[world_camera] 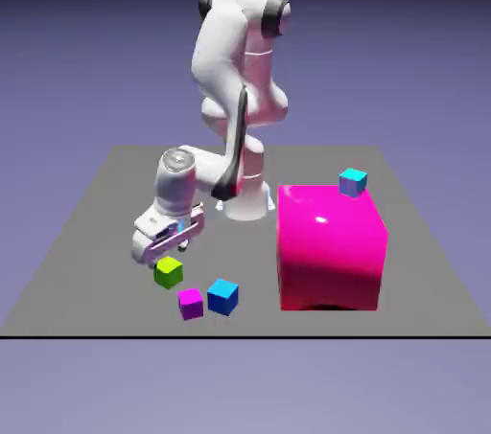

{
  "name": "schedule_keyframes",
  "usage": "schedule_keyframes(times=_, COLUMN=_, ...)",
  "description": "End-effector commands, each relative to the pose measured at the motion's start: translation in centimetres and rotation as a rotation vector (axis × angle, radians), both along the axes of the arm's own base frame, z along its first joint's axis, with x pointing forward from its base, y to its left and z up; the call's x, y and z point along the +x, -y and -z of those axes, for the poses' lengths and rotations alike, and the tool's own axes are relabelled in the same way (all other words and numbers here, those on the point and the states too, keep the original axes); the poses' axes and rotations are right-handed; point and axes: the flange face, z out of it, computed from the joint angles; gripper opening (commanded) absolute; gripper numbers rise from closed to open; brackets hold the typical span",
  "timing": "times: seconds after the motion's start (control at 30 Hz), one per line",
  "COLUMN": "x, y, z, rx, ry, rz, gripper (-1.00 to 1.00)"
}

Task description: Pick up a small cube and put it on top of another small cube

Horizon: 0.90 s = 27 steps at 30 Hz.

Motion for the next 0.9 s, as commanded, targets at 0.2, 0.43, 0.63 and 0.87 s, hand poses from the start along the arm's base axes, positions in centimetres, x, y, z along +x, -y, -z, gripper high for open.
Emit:
schedule_keyframes(times=0.2, x=-0.3, y=0.2, z=1.9, rx=0.004, ry=-0.002, rz=0.001, gripper=-1.0)
schedule_keyframes(times=0.43, x=0.1, y=-0.6, z=-3.9, rx=0.007, ry=-0.003, rz=0.003, gripper=-1.0)
schedule_keyframes(times=0.63, x=9.1, y=-14.6, z=-9.2, rx=0.007, ry=-0.004, rz=-0.209, gripper=-1.0)
schedule_keyframes(times=0.87, x=8.8, y=-14.2, z=-2.9, rx=0.007, ry=-0.004, rz=-0.216, gripper=-1.0)
